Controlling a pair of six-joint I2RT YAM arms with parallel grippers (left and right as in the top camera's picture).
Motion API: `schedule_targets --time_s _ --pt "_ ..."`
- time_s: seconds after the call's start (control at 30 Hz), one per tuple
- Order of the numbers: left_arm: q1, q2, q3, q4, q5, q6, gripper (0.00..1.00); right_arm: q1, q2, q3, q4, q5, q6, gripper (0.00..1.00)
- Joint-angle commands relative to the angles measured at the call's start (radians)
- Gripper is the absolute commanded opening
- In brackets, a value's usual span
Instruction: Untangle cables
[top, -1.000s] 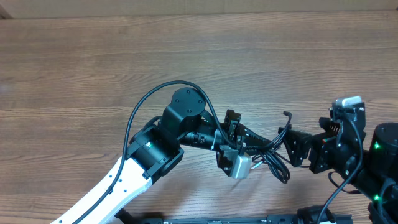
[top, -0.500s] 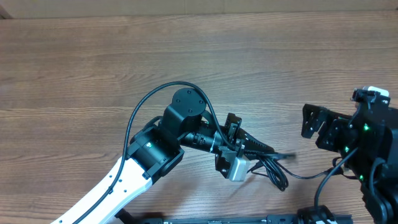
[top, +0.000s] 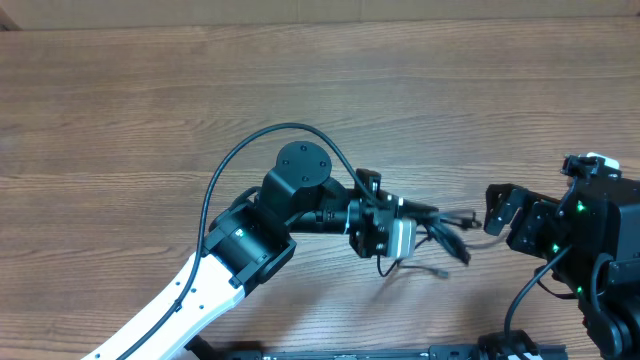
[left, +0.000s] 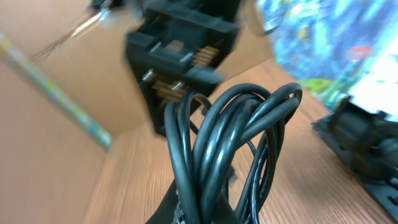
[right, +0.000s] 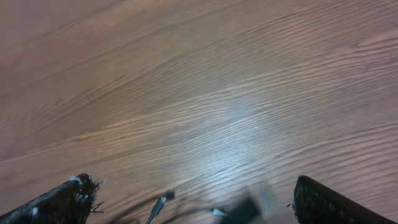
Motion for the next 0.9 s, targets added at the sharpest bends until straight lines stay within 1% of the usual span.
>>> schedule_targets --time_s 0.0,0.1,0.3,0.37,0.63,0.73,0.87 --pt "-0.002 -0.023 0.012 0.011 -0.171 -0.150 0.04 -0.003 -0.006 0.001 0.002 -0.081 -0.012 1.00" --pt "-0.002 -0.023 0.012 0.011 -0.241 -0.214 0.04 -0.003 -0.006 0.001 0.002 -0.145 -0.076 1.00" --pt "-0.002 -0.023 0.012 0.015 -0.364 -0.318 0.04 -0.003 -0.006 0.001 -0.003 -0.200 -0.122 1.00" --pt "-0.002 -0.023 0.012 0.015 -0.392 -0.348 0.04 -0.003 -0.006 0.001 -0.005 -0.222 -0.158 1.00" --pt "-0.002 -0.023 0.012 0.034 -0.397 -0.369 0.04 -0.003 -0.006 0.000 -0.017 -0.227 -0.164 1.00" --pt "-0.002 -0.023 0.012 0.035 -0.397 -0.369 0.04 -0.003 -0.006 0.001 -0.021 -0.245 -0.198 1.00" --pt "-0.002 -0.023 0.012 0.036 -0.397 -0.372 0.04 -0.003 -0.006 0.000 -0.017 -0.244 -0.205 1.00"
